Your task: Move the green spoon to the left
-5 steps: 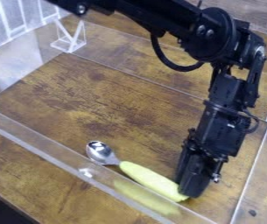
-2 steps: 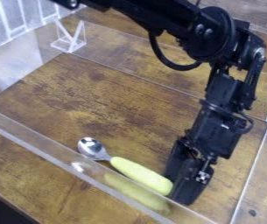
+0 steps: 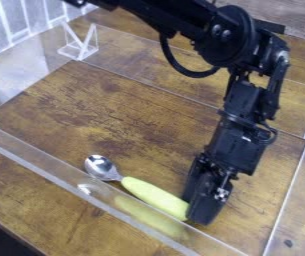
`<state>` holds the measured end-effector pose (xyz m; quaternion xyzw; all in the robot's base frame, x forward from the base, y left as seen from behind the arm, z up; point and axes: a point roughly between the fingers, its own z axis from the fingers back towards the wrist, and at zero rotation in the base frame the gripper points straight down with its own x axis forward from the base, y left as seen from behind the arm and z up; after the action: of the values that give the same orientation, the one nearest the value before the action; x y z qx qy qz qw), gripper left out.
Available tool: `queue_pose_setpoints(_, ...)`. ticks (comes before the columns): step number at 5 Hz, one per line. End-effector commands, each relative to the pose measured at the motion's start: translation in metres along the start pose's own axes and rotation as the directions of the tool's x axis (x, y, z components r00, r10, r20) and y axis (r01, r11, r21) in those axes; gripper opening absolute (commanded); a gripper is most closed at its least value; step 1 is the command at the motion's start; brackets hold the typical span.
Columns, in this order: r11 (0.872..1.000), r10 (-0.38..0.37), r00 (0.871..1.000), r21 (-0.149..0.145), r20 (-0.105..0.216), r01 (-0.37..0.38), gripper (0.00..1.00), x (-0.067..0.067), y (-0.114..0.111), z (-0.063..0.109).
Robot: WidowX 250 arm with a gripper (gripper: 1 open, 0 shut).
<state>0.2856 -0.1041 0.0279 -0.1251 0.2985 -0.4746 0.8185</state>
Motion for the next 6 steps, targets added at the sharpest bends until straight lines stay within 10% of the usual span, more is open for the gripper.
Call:
queue_pose_setpoints(1, 0.998, 0.023, 1.000, -0.059, -0.009, -0.023, 0.00, -0.013, -0.001, -0.015)
queue_pose_setpoints(6, 0.990, -0.137, 0.990, -0.023, -0.043, 0.136, 0.00, -0.027, 0.000, -0.019)
